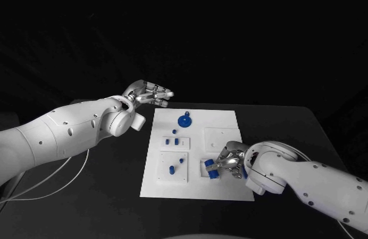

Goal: Assemble the parts on the task board

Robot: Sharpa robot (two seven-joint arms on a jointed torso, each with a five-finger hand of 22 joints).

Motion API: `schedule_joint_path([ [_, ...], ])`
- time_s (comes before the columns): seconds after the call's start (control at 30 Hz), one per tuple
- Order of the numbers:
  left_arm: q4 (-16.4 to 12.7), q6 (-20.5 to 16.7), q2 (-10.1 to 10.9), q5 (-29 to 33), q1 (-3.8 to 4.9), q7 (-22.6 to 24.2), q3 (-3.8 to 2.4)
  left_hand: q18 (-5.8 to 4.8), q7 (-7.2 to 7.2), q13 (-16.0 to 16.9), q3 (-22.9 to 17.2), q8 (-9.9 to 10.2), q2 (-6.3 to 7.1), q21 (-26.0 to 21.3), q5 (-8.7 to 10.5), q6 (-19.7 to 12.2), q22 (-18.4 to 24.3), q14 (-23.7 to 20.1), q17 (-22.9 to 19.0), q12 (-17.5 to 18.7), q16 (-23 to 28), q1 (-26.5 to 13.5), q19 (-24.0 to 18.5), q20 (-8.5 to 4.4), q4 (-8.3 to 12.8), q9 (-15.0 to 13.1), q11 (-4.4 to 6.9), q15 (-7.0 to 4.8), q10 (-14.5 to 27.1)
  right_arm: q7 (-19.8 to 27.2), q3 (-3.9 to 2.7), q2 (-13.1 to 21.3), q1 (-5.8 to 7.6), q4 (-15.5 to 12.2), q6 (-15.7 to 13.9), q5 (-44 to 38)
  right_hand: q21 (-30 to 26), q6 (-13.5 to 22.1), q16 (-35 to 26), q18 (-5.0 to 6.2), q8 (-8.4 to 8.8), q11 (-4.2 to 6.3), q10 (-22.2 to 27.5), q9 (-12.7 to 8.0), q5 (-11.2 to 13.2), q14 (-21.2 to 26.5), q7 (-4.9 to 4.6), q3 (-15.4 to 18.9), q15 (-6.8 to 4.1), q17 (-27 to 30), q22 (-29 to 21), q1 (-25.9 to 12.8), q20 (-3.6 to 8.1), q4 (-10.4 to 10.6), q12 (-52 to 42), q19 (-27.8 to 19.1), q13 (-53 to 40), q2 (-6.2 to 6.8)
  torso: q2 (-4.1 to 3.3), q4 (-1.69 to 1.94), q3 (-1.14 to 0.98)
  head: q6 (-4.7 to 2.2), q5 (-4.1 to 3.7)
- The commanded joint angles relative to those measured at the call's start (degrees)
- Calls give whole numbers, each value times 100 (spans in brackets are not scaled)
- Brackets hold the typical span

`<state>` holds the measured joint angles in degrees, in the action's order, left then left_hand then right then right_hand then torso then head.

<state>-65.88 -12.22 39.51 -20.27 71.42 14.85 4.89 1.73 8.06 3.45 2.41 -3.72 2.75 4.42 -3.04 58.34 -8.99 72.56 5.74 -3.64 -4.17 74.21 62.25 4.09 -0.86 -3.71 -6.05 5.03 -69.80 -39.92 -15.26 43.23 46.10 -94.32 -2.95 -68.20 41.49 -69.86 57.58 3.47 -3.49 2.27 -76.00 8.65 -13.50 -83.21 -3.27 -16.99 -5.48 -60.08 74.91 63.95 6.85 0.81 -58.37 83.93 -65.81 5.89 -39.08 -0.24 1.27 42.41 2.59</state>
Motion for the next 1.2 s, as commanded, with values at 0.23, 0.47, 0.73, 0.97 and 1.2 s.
schedule_joint_path([
  [0.23, -8, 111, -13, 34, 3, 2, -2, -31, 8, 7, -19, -5, 34, 17, -30, -23, 14, -54, 2, 12, 38, -11, -45, 3, -11, -5, -2, 1, 55, -8, 38, -157, 10, 124, 79, -340, 18, -274, 34, -70, -16, 76, -162, 23, 216, -31, 188, -25, -16, 29, 437, -139, 9, 265, -53, 325, -51, 84, -1, -3, 1, 11, 18],
  [0.47, -7, 122, -8, 32, 3, -12, -2, -27, 12, 7, -22, -5, 35, 20, -32, -30, 36, -68, 0, 11, 38, -17, -49, 8, -20, -4, -6, 6, 66, 16, 43, -245, 12, 181, 46, -356, 32, -278, 26, -73, -14, 78, -173, 22, 224, -28, 189, -40, -18, 42, 438, -157, 12, 292, -62, 325, -68, 85, -1, -6, -3, 15, 33],
  [0.73, -8, 143, -6, 27, 3, -34, -2, -26, 13, 7, -26, -5, 33, 21, -32, -33, 45, -74, -1, 12, 38, -22, -51, 11, -29, -5, -8, 8, 73, 20, 45, -301, 13, 232, 93, -363, 42, -285, 22, -74, -15, 77, -178, 18, 303, -27, 189, -43, -17, 52, 437, -259, 12, 406, -54, 324, -78, 87, 0, -6, -1, 22, 37],
  [0.97, -8, 144, -3, 25, 3, -40, -2, -26, 13, 7, -26, -5, 33, 21, -32, -33, 45, -74, -1, 12, 38, -22, -51, 11, -29, -5, -8, 8, 73, 21, 60, -342, 13, 279, 135, -363, 44, -291, 30, -71, -16, 67, -183, 22, 629, -26, 173, -85, -11, 56, 435, -424, 6, 684, -38, 324, -84, 165, -2, -4, -1, 22, 36],
  [1.2, -7, 132, 0, 23, 3, -45, -2, -24, 16, 7, -28, -2, 31, 24, -32, -44, 55, -77, -1, 11, 37, -24, -50, 12, -36, -4, -9, 9, 75, 52, 72, -347, 13, 264, 164, -351, 69, -303, 32, -83, -22, 70, -198, 18, 1070, -21, 182, 35, -22, 42, 442, -541, 27, 1280, -19, 326, -94, 421, 1, -4, -2, 29, 23],
])
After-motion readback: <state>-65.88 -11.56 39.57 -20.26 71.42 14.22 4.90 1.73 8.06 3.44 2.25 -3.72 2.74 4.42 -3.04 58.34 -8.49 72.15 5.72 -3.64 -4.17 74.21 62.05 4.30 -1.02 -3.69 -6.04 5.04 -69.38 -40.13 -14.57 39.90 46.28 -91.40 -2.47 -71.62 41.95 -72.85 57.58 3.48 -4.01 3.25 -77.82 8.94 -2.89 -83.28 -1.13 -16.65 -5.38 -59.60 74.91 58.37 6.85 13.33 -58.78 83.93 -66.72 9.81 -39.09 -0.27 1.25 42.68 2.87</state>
